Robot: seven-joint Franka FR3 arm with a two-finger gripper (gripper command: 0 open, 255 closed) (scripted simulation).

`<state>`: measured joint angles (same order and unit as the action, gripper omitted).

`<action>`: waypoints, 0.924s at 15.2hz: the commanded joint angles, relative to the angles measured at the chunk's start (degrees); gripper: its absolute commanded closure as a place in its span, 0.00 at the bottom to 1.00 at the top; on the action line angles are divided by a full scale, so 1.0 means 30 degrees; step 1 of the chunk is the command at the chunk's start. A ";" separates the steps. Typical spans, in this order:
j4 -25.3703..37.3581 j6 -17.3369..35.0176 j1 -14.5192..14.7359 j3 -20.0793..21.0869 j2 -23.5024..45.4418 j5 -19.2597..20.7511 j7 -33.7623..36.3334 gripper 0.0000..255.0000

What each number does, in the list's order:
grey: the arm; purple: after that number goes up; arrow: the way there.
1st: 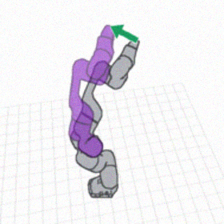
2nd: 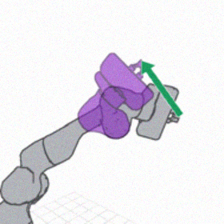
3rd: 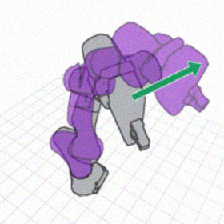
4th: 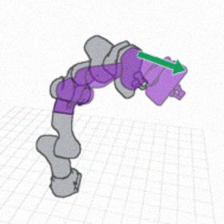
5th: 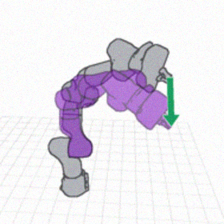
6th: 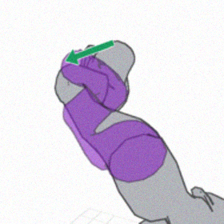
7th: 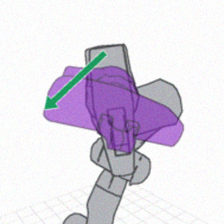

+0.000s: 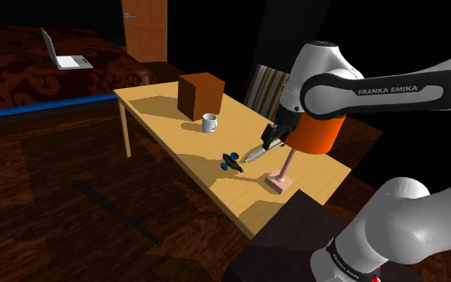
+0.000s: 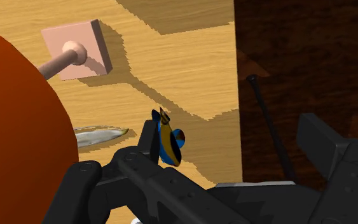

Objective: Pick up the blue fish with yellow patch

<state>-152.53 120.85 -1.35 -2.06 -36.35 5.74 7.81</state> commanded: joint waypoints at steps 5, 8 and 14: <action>-0.1303 0.5932 -0.0882 0.0244 0.3517 0.1907 0.0616 0.00; -0.1377 0.8850 -0.1681 0.0567 0.5860 0.3394 0.1451 0.00; -0.0027 1.3657 -0.4179 0.1494 1.1207 0.9719 0.5941 0.00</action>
<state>-153.25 159.41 -12.59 1.92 -5.35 30.15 22.11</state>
